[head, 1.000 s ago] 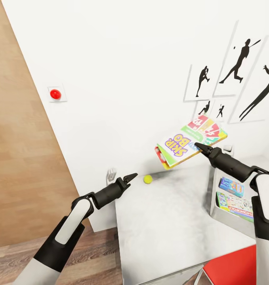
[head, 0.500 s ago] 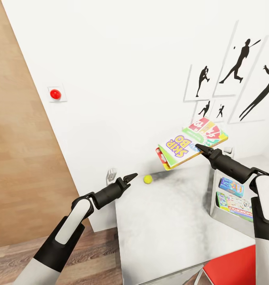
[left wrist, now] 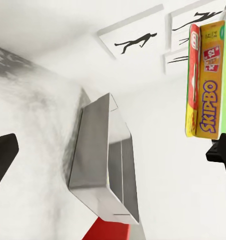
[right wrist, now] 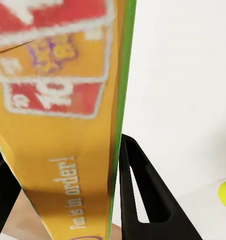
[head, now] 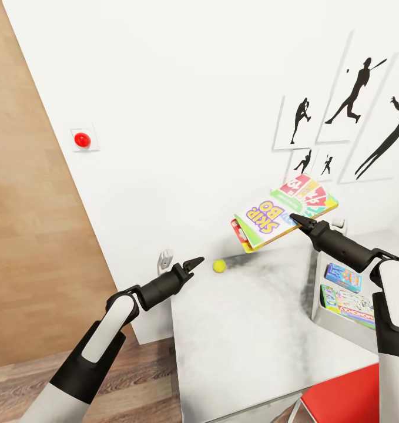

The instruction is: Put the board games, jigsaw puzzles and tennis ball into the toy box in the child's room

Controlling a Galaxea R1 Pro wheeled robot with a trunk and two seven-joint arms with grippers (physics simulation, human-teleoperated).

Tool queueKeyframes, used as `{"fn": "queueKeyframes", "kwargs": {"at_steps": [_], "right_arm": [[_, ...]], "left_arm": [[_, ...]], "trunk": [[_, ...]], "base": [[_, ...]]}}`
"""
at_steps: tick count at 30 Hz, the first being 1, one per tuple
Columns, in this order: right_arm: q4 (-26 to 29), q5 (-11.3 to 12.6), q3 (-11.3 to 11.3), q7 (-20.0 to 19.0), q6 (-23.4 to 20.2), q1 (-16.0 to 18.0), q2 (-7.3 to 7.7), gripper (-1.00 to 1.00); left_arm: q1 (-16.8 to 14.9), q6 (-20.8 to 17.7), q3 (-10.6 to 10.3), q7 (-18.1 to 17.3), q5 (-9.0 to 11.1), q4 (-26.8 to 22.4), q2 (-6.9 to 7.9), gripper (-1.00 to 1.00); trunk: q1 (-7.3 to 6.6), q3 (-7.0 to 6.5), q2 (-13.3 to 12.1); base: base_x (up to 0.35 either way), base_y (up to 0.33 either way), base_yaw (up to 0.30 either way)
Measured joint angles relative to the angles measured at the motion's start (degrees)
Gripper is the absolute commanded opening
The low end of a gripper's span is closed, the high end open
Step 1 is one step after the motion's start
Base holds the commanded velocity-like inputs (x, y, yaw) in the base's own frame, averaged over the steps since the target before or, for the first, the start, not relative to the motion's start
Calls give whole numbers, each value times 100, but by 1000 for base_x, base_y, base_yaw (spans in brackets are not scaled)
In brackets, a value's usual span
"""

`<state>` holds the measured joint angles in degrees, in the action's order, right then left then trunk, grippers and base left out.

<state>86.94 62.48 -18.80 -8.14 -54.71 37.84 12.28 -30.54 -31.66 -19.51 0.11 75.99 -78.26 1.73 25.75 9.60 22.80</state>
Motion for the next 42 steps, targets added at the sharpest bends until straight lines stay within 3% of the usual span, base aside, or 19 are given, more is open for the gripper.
{"fn": "queueKeyframes", "kwargs": {"at_steps": [9,15,20,32,42], "right_arm": [[64,-22,-64,58,-18,-62,-12,-100],[89,-59,-258,121,-42,-255,182,-100],[95,-86,-406,143,-53,-392,251,-100],[105,-28,-438,146,-60,-433,283,-100],[107,0,-447,132,-62,-437,295,-100]], "left_arm": [[-9,-23,9,-30,-38,-31,26,100],[-9,-75,36,-51,-130,-149,62,100],[-11,-100,45,-61,-158,-187,73,100],[-15,-124,38,-73,-169,-206,79,100],[-8,-94,53,-67,-175,-207,80,100]], "trunk": [[1,0,1],[2,0,0],[2,0,-1],[2,-30,-1],[0,-32,0]], "base": [[-20,-14,0],[-169,-112,0],[-227,-150,-5],[-237,-180,-53],[-74,-94,20]]}}
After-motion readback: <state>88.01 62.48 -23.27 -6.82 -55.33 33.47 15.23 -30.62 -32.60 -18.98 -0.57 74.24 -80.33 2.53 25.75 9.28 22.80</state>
